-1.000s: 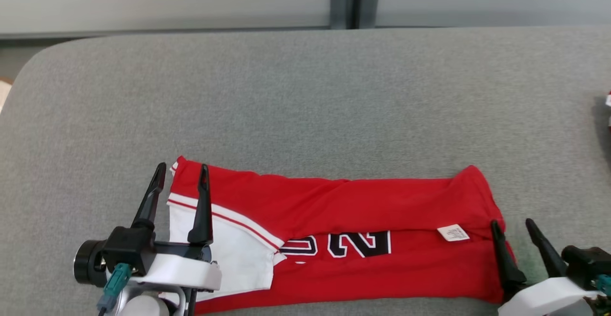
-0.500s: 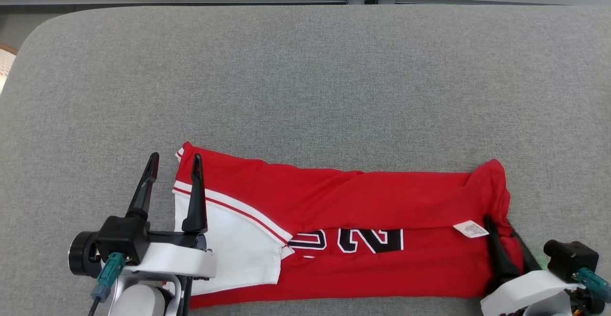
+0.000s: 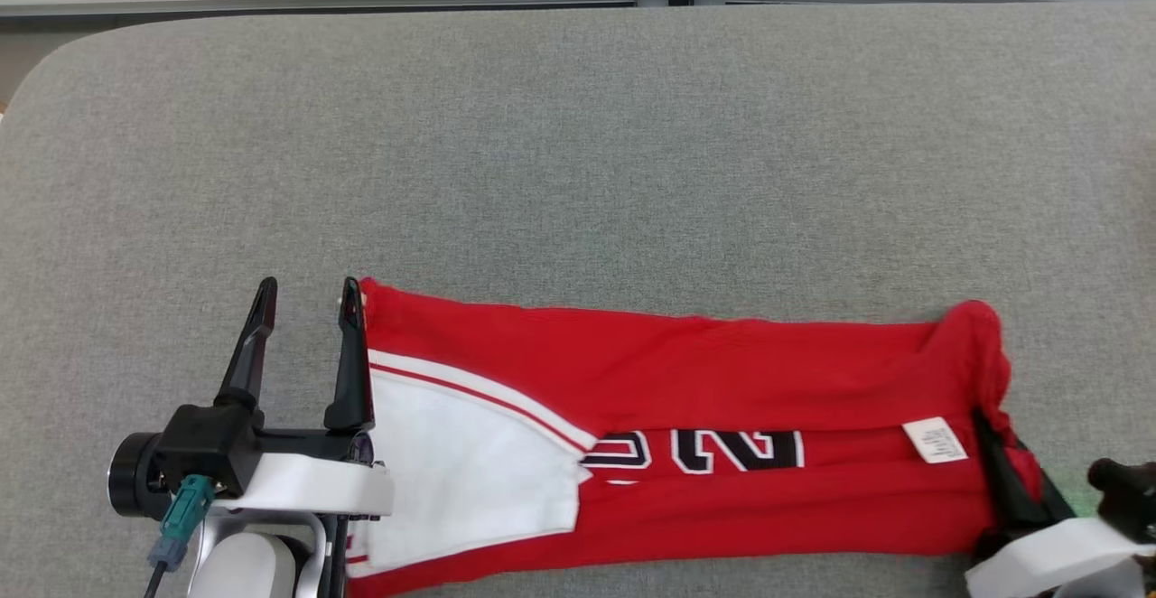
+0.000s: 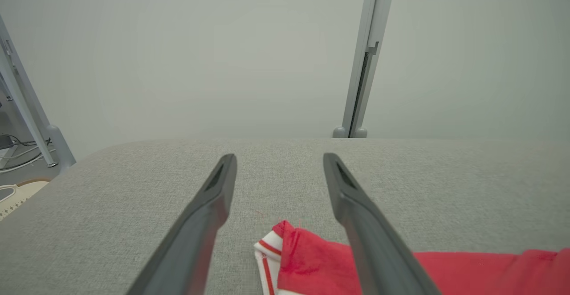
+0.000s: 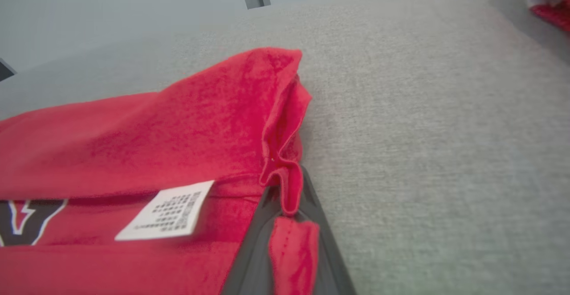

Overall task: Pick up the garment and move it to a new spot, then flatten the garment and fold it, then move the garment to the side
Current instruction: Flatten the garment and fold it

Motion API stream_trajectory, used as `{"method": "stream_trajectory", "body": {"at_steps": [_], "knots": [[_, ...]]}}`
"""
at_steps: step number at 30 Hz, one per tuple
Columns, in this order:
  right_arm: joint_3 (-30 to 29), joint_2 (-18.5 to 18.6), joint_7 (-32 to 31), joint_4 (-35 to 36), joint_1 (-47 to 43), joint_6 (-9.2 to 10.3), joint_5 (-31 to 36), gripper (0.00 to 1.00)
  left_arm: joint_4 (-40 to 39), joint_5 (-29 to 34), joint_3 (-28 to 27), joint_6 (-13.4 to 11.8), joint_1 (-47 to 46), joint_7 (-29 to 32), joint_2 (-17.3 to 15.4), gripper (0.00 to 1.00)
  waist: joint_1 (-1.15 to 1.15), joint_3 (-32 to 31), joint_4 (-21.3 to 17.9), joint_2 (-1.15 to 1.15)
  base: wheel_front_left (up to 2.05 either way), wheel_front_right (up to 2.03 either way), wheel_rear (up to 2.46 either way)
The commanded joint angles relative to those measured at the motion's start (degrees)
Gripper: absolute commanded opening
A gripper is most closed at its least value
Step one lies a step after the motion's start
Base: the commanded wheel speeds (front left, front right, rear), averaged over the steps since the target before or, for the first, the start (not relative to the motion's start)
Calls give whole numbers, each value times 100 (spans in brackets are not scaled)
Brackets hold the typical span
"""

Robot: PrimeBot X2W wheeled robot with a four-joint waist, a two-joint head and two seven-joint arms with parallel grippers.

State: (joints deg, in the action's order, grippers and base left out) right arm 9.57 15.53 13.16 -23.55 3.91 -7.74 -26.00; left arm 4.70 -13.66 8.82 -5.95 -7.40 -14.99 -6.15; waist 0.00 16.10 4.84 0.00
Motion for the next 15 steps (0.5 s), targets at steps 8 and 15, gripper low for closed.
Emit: {"method": "stream_trajectory", "body": {"at_steps": [8,15], "knots": [[-528,533,-61,185,-258,33,18,0,4,63,-143,129,80,-24,80,100,0,-147,-32,0,0,0,0],[-204,319,-530,1506,-113,29,325,0,10,112,-227,189,119,-24,134,100,0,-287,-138,0,0,0,0]]}}
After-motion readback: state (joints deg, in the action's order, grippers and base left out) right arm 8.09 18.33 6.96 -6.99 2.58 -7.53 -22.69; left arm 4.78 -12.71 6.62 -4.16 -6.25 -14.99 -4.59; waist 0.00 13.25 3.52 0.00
